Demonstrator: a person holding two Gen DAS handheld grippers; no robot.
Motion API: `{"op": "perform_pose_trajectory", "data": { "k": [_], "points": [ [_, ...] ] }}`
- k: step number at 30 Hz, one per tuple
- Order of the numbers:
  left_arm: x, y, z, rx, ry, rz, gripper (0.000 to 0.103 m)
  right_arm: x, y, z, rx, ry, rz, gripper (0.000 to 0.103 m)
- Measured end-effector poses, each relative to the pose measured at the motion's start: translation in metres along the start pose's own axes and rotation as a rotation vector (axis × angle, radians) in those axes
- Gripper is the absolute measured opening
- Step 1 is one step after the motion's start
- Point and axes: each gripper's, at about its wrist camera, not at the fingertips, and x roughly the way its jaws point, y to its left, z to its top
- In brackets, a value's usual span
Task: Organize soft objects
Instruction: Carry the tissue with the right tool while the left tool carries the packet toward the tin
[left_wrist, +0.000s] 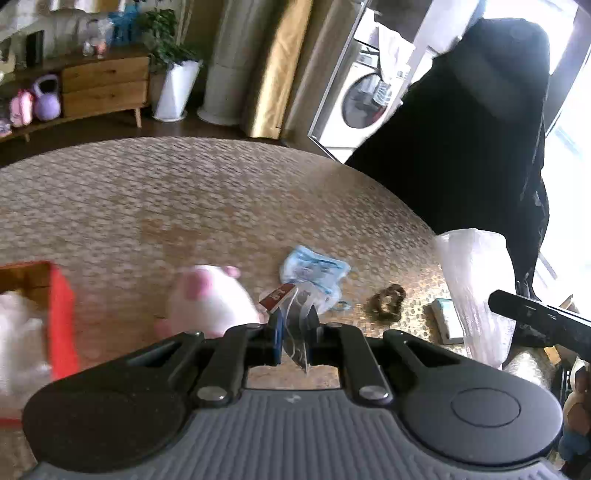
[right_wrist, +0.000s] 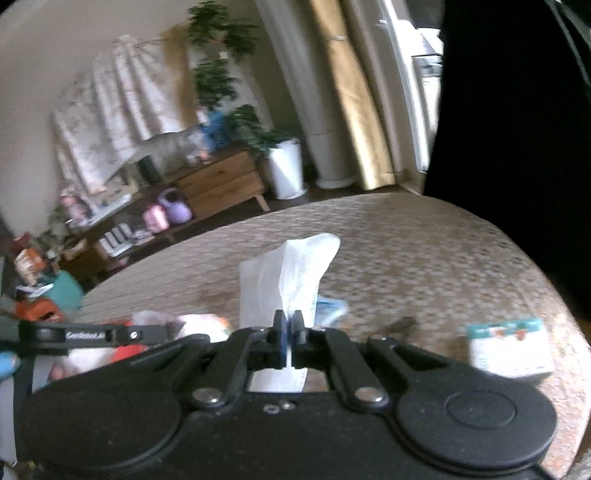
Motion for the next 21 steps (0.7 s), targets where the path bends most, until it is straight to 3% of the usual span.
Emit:
{"op": "perform_pose_trajectory", "data": {
  "k": [13,21],
  "points": [
    [-0.093,0.101,-0.007,-0.059,-0.057,0.119,0.011,0.019,0.128,0.007,-0.166,0.018,0.162,0.001],
    [-0.12,0.154,-0.015,-0.113,-0.081,0.172,0.011,0.041,0.2,0.001,-0.241,0.044,0.236,0.001]
  ]
}}
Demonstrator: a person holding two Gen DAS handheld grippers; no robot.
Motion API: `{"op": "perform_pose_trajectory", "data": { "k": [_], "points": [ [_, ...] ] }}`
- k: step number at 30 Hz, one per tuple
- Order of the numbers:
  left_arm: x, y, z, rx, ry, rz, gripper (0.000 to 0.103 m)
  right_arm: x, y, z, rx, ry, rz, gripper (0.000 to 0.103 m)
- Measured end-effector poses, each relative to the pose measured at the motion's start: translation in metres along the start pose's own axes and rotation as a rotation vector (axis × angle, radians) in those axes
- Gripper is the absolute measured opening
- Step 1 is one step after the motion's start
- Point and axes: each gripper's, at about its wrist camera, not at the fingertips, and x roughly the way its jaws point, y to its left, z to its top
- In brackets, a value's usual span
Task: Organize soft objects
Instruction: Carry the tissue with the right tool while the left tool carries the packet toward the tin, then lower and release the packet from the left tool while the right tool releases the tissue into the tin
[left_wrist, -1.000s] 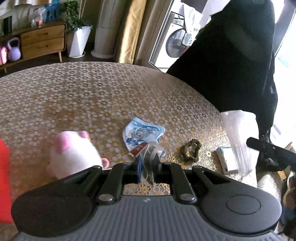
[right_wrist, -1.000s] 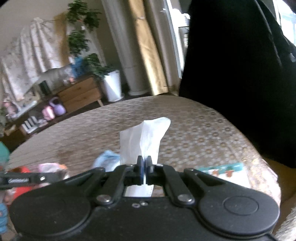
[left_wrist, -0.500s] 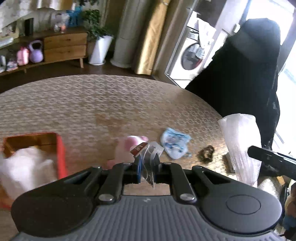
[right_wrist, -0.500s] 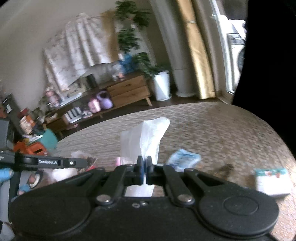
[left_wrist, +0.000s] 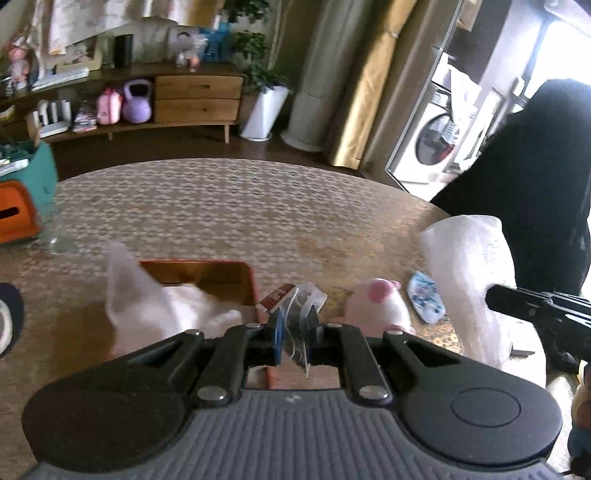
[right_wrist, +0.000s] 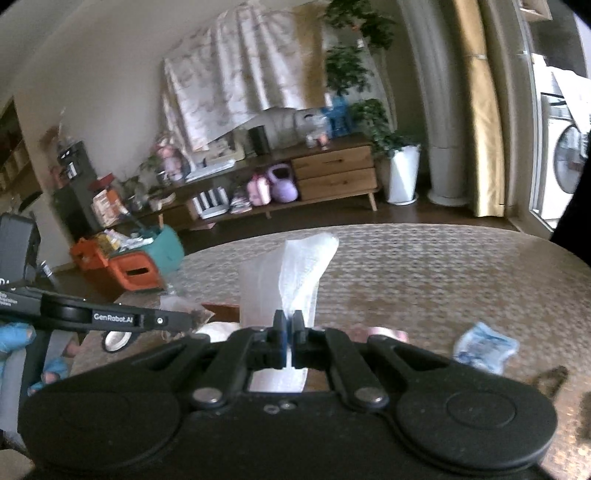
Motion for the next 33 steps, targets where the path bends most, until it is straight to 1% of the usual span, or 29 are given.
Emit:
{"op": "perform_pose_trajectory", "data": {
  "k": [11,16,19,23,25,27,33],
  "points": [
    [-0.006,0.072,0.006,-0.067,-0.031,0.084,0.011,0.06,0.064,0.007,-0.05,0.07,0.079,0.001],
    [0.004,0.104,0.012,-0.093,-0.032,0.138,0.011,0.098,0.089,0.01,-0.074,0.107,0.102,0.001],
    [0.017,0.118,0.015,-0.108,-0.021,0.168,0.011,0.124,0.102,0.006,-0.104,0.132,0.096,0.001],
    [0.039,0.134,0.015,-0.133,0.001,0.168,0.011,0.153,0.104,-0.002,-0.113,0.166,0.07,0.001],
    [0.052,0.138,0.017,-0.136,0.016,0.156,0.011,0.17,0.101,-0.006,-0.101,0.189,0.05,0.001],
    [0.064,0.139,0.018,-0.133,0.034,0.144,0.011,0.185,0.096,-0.01,-0.087,0.217,0.034,0.001],
    [0.095,0.139,0.023,-0.117,0.065,0.159,0.011,0.215,0.083,-0.023,-0.055,0.282,0.007,0.001]
  ]
}}
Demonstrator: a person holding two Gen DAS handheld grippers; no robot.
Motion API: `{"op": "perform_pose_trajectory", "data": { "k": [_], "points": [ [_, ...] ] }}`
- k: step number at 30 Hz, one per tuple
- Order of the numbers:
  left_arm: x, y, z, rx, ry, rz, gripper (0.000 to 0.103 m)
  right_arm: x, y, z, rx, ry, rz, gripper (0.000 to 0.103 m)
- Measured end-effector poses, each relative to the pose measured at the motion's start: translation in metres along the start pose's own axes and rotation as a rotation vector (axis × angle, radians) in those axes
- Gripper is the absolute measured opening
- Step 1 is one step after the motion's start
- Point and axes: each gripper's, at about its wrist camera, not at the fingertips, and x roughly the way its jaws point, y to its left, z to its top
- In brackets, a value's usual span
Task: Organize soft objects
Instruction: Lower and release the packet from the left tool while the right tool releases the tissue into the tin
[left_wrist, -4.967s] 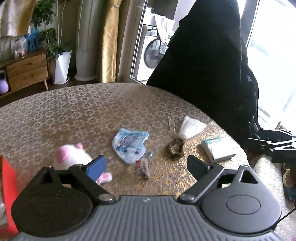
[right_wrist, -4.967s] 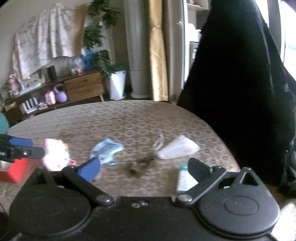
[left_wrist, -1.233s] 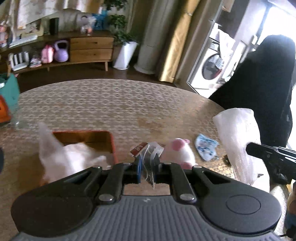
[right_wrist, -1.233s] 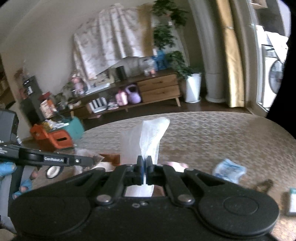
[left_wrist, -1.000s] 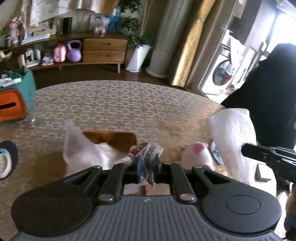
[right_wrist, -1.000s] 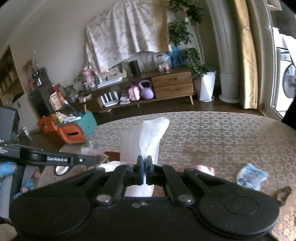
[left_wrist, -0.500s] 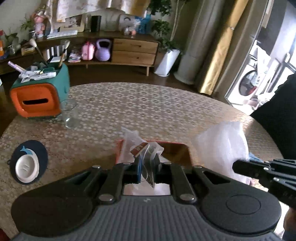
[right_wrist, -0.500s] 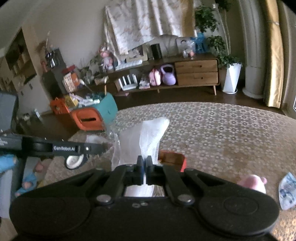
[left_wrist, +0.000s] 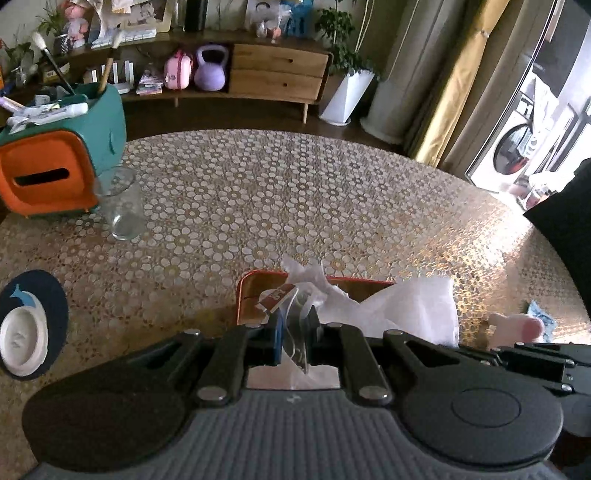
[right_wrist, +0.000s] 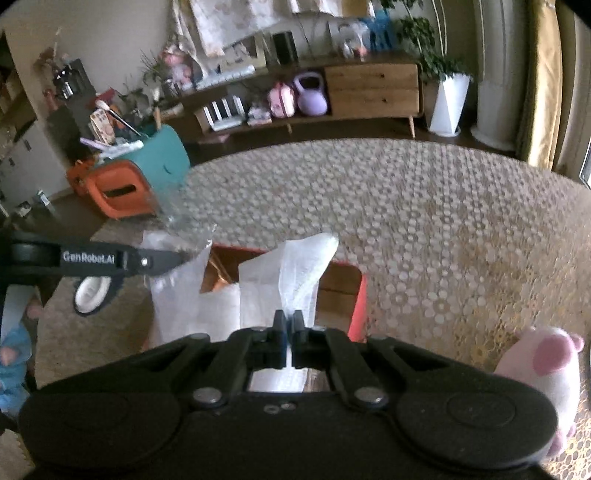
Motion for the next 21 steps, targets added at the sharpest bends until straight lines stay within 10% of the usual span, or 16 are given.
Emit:
{"op": "perform_pose_trajectory", "data": {
  "k": [21],
  "points": [
    [0.074,-0.013,-0.007,0.046,0.086,0.032,0.011,0.048,-0.003,-0.011,-0.021,0.073,-0.022,0.001]
  ]
}}
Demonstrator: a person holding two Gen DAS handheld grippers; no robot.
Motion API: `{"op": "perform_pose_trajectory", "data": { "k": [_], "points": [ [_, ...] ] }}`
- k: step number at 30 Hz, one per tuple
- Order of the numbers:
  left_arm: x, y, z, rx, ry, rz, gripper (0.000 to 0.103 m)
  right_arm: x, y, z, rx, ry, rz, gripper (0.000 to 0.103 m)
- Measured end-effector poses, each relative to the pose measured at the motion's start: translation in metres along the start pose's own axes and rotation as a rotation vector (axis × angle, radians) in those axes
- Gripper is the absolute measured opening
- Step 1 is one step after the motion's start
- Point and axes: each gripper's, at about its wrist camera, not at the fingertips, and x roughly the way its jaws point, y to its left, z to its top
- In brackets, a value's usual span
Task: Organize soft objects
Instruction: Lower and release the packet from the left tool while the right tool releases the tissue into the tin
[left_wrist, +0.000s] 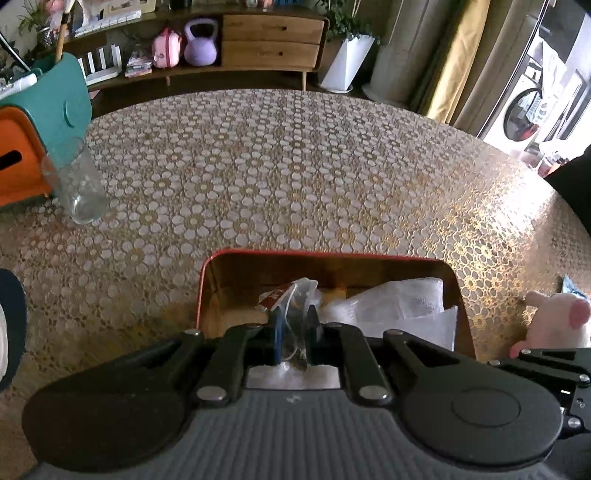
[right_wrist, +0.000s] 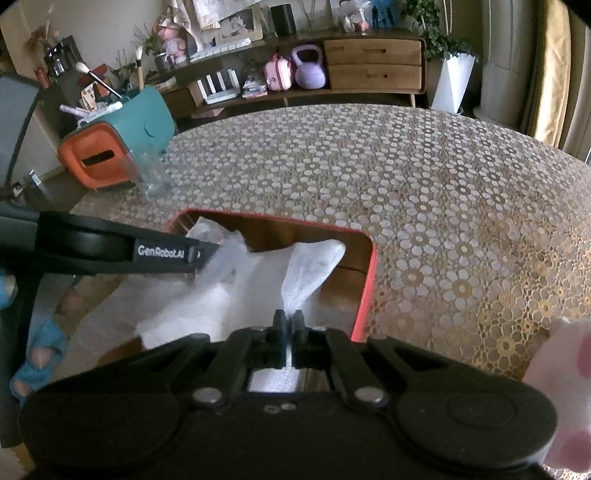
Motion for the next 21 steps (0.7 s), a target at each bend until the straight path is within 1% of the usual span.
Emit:
{"op": "perform_pose_trajectory", "data": {
  "k": [3,5,8,9,12,15,17,20,21],
  "points": [
    [0.004,0.0,-0.002,-0.004,0.002,0.0,0.011,0.002,-0.001,-0.004,-0.003,0.001,-0.001,0.002],
    [0.006,0.0,-0.003,-0.003,0.001,0.012,0.011,0.002,-0.001,-0.005,-0.018,-0.003,-0.002,0.005],
    [0.003,0.0,-0.002,-0.016,-0.006,0.014,0.011,0.0,0.0,-0.005,-0.029,-0.007,0.004,0.012],
    [0.002,0.0,-0.002,-0.018,-0.011,0.017,0.011,-0.002,0.0,-0.004,-0.033,-0.008,0.009,0.017],
    [-0.004,-0.001,-0.002,-0.013,-0.021,0.025,0.011,-0.008,0.0,-0.003,-0.037,-0.017,0.028,0.02],
    [-0.013,-0.002,-0.001,-0.016,-0.043,0.052,0.013,-0.016,0.001,-0.004,-0.039,-0.028,0.038,0.028],
    [-0.02,-0.002,-0.001,-0.027,-0.053,0.057,0.015,-0.023,0.002,-0.005,-0.047,-0.039,0.036,0.03],
    [-0.032,-0.004,-0.002,-0.032,-0.069,0.057,0.025,-0.035,0.002,-0.007,-0.053,-0.055,0.039,0.032],
    [-0.036,-0.005,-0.003,-0.031,-0.076,0.057,0.029,-0.039,0.003,-0.007,-0.055,-0.06,0.035,0.033]
  ]
}}
